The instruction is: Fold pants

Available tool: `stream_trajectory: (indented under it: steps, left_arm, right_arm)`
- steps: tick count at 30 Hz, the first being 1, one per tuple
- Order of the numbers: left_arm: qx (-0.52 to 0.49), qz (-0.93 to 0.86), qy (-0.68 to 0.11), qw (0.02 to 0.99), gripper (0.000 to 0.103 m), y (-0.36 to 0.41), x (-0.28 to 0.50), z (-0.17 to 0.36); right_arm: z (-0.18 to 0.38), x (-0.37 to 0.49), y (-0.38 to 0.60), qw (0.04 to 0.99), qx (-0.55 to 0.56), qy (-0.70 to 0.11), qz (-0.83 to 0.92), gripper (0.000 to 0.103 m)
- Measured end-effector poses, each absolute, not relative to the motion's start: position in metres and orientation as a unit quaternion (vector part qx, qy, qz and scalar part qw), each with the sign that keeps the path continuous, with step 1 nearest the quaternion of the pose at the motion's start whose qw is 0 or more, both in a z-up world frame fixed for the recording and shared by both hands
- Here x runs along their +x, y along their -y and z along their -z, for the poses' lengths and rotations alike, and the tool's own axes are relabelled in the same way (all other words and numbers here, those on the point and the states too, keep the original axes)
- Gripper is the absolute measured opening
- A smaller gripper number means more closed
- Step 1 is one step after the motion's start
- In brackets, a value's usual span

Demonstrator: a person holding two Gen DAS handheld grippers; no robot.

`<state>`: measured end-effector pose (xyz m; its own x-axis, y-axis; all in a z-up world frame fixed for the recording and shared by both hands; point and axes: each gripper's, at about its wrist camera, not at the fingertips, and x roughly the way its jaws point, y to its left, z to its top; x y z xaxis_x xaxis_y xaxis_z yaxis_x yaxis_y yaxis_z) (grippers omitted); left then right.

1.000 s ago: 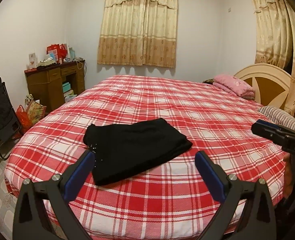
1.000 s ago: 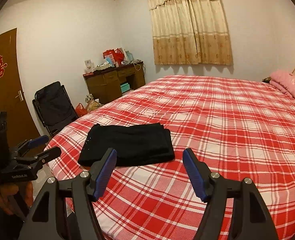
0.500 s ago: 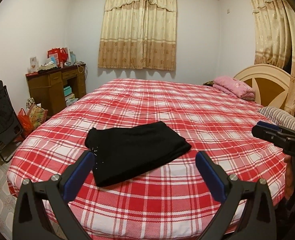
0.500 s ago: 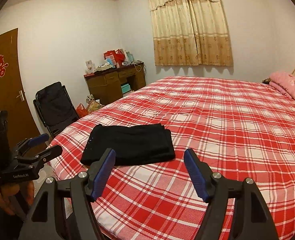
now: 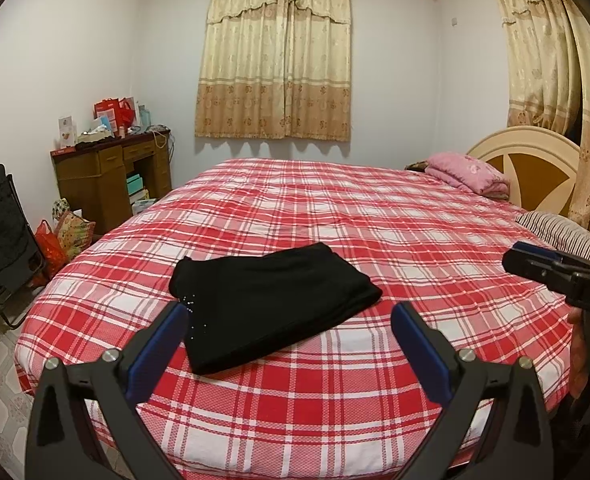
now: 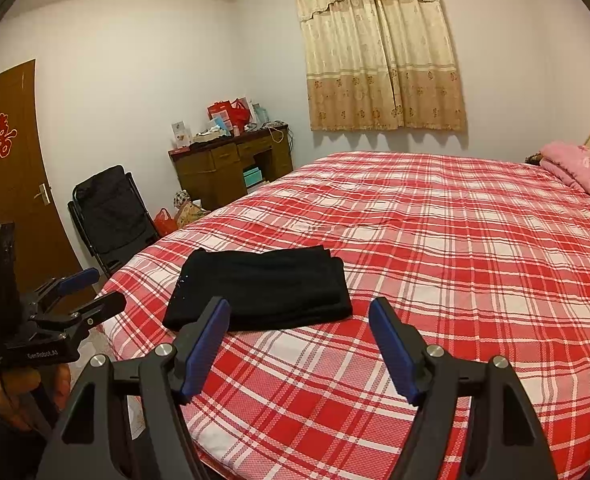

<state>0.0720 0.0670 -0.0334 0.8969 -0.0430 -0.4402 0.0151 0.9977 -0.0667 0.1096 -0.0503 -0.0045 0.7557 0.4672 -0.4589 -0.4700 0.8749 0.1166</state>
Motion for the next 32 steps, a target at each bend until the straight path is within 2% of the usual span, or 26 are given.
stream_trajectory:
  steps: [32]
  left_arm:
    - [-0.023, 0.004, -0.226, 0.974, 0.103, -0.0674, 0.0743, 0.0359]
  right_arm:
    - [0.0092, 0.1059, 0.0473, 0.935, -0.02, -0.247, -0.255, 0.074]
